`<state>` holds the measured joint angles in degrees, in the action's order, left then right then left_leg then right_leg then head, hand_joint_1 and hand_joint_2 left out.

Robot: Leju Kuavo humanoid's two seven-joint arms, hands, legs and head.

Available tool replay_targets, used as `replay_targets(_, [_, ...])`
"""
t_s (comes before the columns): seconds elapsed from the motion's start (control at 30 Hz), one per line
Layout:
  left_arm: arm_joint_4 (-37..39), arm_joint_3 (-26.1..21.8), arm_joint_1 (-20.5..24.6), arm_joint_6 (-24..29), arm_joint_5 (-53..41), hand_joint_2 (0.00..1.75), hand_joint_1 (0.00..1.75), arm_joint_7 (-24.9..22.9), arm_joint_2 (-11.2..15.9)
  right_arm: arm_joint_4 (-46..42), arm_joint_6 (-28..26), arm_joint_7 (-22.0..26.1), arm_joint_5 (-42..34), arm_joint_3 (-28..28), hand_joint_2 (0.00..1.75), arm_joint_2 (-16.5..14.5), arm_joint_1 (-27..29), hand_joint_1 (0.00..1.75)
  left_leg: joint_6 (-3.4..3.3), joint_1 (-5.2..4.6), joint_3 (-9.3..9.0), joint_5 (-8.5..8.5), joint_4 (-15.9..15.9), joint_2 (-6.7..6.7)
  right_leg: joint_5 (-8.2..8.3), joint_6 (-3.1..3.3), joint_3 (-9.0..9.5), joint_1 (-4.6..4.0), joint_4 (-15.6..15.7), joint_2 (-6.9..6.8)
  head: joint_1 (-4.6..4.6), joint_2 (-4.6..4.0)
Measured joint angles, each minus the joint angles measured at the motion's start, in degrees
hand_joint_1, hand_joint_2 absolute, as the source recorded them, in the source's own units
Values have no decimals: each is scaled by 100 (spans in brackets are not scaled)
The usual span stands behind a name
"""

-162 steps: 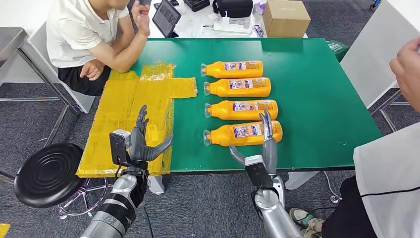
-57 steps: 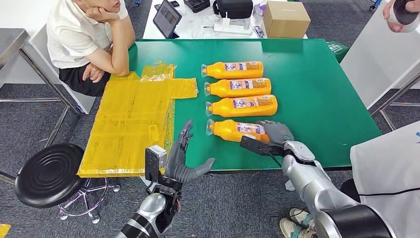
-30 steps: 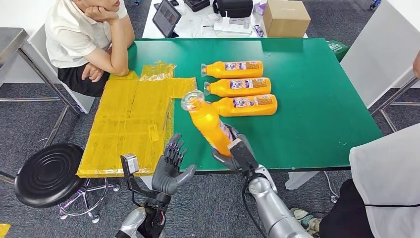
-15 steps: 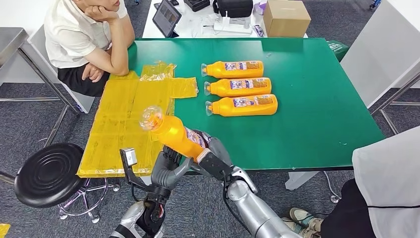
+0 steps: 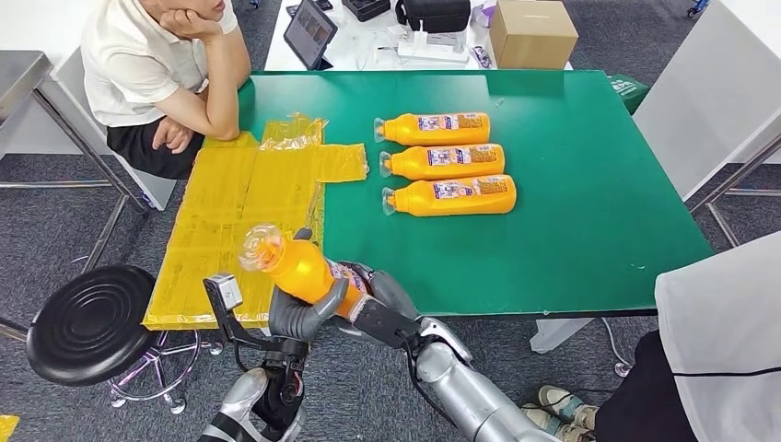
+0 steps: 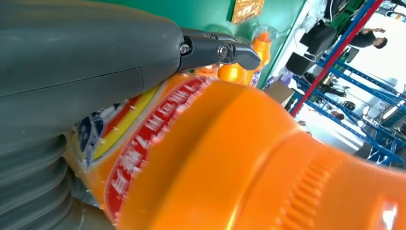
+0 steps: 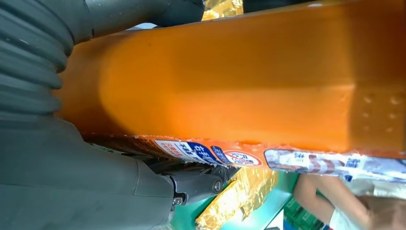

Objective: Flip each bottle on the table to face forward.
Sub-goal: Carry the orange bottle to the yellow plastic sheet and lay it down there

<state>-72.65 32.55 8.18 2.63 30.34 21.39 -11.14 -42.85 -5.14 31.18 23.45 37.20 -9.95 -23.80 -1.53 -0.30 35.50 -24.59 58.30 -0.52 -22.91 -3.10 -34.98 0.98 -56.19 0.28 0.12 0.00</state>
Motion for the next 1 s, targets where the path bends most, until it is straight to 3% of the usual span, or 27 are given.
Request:
replay_targets(0.03, [27,-16,6,-47,-16,175,175,-1,1,13,1,-14,24,38,175,8,-21,175,0,0,0,0,0,0,0,0,0,0,0,0,1,0])
replay_targets(0.1, [93,-58,19,-227,22,175,175,-10,2,38,1,-18,37,89,175,19,-55,157,0,0,0,0,0,1,0,0,0,0,0,1,0,0])
replay_targets(0.2, [217,-156,46,-627,194,175,175,-44,11,81,1,13,35,152,175,30,-98,34,0,0,0,0,0,2,0,0,0,0,0,1,0,0])
replay_targets(0.23, [256,-184,58,-760,256,175,175,-61,19,96,2,30,29,179,131,34,-109,3,0,0,0,0,0,2,0,0,0,0,-1,1,1,0])
replay_targets(0.33, [323,-266,71,-1289,523,175,175,-143,59,116,2,116,-61,223,0,38,-113,0,0,0,0,0,0,2,0,0,-1,0,-1,1,-1,0])
replay_targets(0.5, [334,-368,55,-1806,753,175,175,-222,115,116,-12,279,-269,194,0,33,-49,0,0,1,1,0,0,1,0,0,-1,0,-1,1,1,0])
replay_targets(0.63, [331,-419,40,-1900,795,175,175,-220,140,98,-86,399,-380,161,0,13,40,0,0,0,1,0,0,1,0,0,0,0,-1,0,0,0])
replay_targets(0.73, [250,-492,2,-1721,710,175,175,-121,145,-129,-451,715,-531,77,0,2,290,0,0,1,1,0,0,-3,0,0,0,-1,-1,-2,1,0])
replay_targets(0.87, [11,-805,4,-642,14,175,175,140,179,-918,-1367,872,-628,11,0,65,943,0,2,2,4,-2,0,-2,-1,0,-3,-1,-1,-2,1,0])
replay_targets(1.0, [-48,-1214,178,1207,-1428,175,175,358,277,-1802,-3020,883,-228,-14,0,182,1520,0,2,4,7,-2,-1,-1,-2,2,-8,-2,-2,-1,2,0])
